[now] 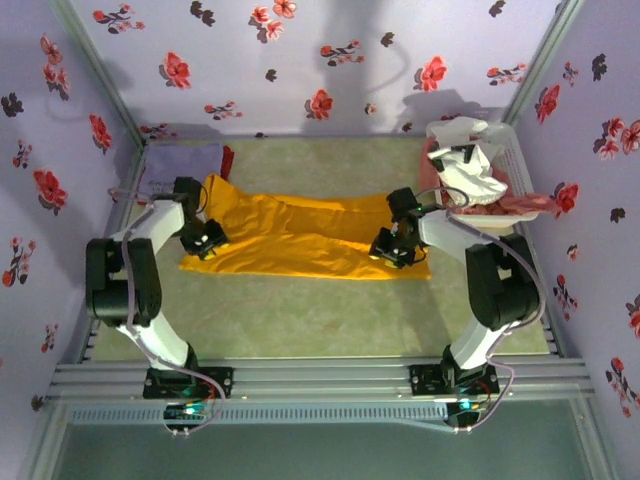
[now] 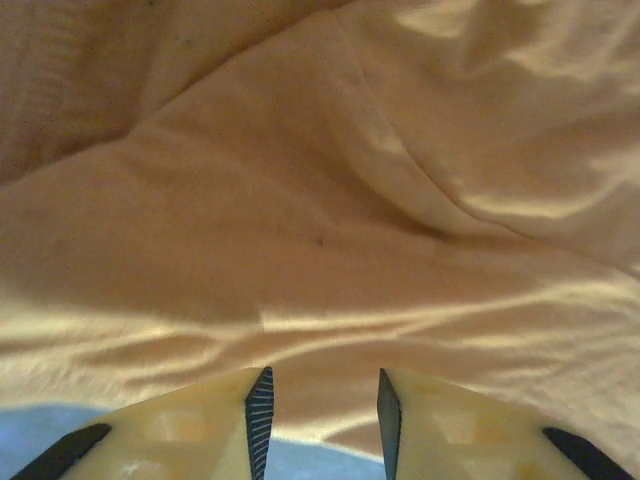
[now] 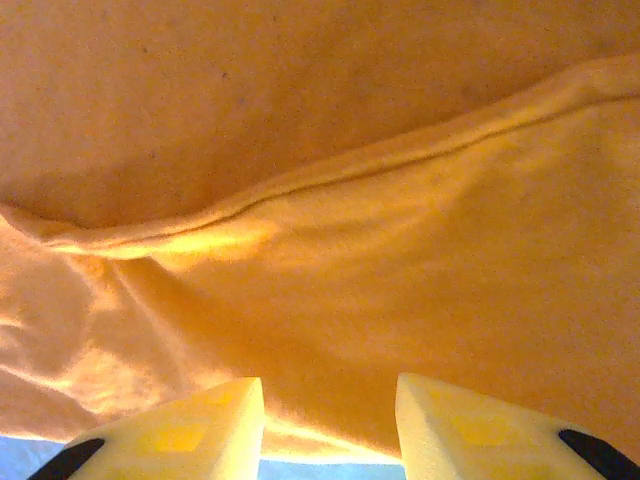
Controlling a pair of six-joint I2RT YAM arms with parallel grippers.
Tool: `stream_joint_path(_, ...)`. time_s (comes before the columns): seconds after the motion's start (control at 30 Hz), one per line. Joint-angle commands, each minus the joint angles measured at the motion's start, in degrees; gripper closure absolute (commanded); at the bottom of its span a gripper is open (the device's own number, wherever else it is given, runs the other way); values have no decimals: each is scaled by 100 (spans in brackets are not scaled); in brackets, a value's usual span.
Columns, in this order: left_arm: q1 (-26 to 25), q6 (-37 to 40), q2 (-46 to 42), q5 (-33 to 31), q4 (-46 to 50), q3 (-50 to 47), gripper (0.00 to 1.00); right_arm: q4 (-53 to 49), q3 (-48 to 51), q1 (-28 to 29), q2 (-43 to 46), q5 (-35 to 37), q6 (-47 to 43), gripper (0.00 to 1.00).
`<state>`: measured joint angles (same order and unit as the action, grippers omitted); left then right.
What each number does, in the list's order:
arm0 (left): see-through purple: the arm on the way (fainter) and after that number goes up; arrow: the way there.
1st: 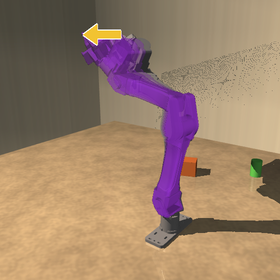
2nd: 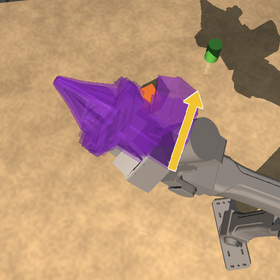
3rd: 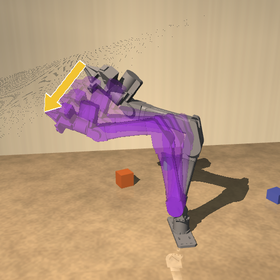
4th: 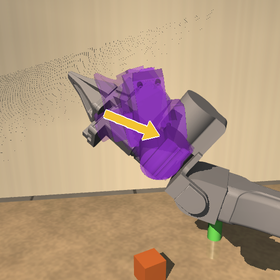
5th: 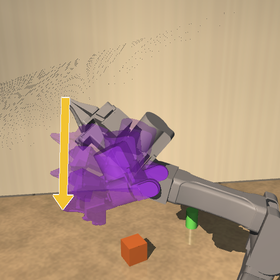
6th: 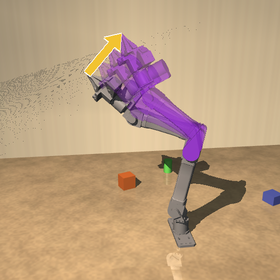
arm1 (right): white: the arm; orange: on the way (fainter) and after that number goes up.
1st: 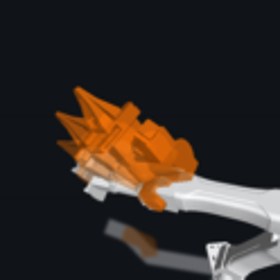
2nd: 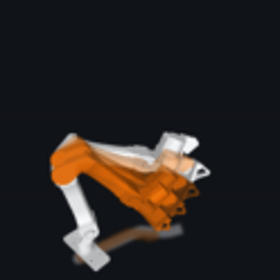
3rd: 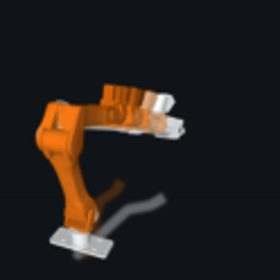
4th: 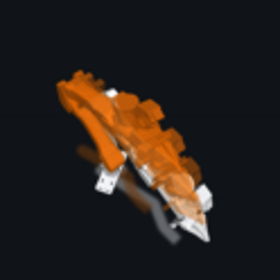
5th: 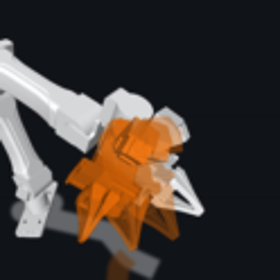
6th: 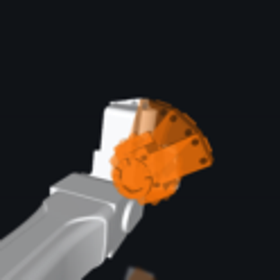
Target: Fold and stack the t-shirts
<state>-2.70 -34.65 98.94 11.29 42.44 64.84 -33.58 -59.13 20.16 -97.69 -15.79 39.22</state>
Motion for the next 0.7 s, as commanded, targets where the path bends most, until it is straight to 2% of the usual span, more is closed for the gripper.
stream_joint_path(0.0, 55, 85, 264, -57, -8, 187, 63, 24, -96, 3, -276, -101, 70, 59)
stream_joint_path(0.13, 41, 204, 56, 19, 71, 174, 56, 6, 38, 31, -157, -138, 46, 59)
stream_joint_path(0.27, 203, 686, -243, -440, 678, 569, 52, -99, 17, 38, -43, -46, -35, 58)
stream_joint_path(0.47, 805, 1447, 160, -490, 1426, 1325, 50, 48, 123, 44, -223, -165, 2, 58)
stream_joint_path(0.67, 907, 1887, 710, -364, 1630, 1738, 50, 80, 240, 37, -286, -117, -29, 58)
